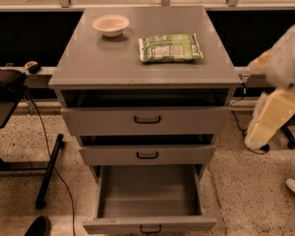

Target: Close bottom drawer

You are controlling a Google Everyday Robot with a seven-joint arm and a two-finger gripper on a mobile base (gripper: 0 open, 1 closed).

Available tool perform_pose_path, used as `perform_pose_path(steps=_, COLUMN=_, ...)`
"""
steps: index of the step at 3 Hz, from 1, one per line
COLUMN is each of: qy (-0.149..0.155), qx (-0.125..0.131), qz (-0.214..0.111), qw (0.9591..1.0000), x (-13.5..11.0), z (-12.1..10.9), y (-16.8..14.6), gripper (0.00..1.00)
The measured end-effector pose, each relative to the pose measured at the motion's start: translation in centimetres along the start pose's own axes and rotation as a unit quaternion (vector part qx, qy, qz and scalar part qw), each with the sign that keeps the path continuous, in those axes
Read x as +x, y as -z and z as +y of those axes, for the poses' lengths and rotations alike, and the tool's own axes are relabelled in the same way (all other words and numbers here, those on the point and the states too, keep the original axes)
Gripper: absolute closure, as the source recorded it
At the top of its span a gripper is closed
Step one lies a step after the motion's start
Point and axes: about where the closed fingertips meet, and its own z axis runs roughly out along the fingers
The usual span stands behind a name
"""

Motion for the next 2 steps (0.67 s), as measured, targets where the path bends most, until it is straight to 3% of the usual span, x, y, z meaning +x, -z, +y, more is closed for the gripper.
perform_pose_path(steps=1, qy=-0.025, qx=-0.057, qz=-0.078, qw=0.9950, x=-0.7, z=3.4, y=-8.2, gripper=0.00)
perform_pose_path(steps=2, qy=-0.027, qx=-0.094, qz=-0.120, qw=0.9879, x=0.1, z=6.1, y=-13.1, gripper=0.00)
